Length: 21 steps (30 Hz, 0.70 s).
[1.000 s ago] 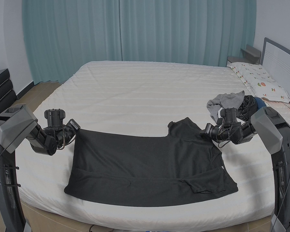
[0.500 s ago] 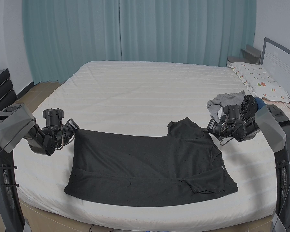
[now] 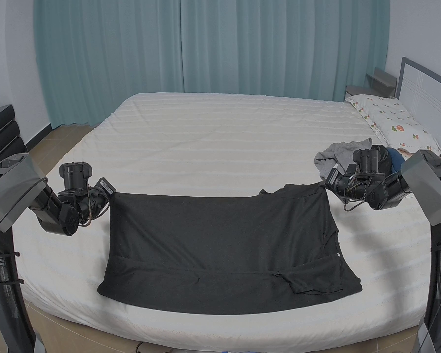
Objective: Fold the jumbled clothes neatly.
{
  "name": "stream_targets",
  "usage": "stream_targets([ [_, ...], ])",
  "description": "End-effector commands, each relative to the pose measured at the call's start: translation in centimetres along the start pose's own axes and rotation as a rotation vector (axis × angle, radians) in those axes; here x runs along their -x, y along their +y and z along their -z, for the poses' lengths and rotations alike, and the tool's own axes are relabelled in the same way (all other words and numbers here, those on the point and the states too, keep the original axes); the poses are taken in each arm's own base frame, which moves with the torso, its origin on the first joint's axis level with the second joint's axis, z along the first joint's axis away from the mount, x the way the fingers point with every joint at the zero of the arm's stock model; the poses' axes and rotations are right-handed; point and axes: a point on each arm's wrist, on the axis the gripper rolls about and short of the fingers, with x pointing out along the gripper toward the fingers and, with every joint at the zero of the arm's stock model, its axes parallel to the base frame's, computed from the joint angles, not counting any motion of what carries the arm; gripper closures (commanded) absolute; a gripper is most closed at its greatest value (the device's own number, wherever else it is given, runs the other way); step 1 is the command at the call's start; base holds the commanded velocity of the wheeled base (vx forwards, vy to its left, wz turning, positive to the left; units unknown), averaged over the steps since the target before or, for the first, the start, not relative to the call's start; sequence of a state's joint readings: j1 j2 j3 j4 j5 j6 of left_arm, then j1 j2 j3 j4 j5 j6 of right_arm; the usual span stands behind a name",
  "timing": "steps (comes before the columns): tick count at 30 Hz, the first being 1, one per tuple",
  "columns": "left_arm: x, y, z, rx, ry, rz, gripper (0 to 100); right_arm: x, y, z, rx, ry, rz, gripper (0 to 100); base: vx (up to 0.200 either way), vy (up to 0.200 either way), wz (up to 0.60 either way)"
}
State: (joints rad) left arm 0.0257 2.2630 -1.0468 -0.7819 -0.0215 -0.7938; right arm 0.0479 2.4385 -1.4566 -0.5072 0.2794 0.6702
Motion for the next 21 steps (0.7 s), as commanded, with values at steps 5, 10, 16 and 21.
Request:
stream_targets([
  [5,-0.13,0.51,-0.79,0.008,-0.024,-0.006,100,0.64,-0.25,0.57,0.025,-0.062,-0.042,100,0.000,0.000,0.00],
  [10,-0.04,0.03,-1.17,0.008,-0.036,0.008,100,0.51,-0.33,0.60,0.031,-0.073,-0.049,100,0.000,0.000,0.00],
  [16,-0.15,0.08,-0.94,-0.002,-0.029,0.004,100,0.18,-0.27,0.62,0.034,-0.076,-0.055,100,0.000,0.000,0.00],
  [21,-0.39,0.11,-0.83,-0.013,-0.022,0.002,100,0.11,-0.10,0.87,0.034,-0.067,-0.059,100,0.000,0.000,0.00],
])
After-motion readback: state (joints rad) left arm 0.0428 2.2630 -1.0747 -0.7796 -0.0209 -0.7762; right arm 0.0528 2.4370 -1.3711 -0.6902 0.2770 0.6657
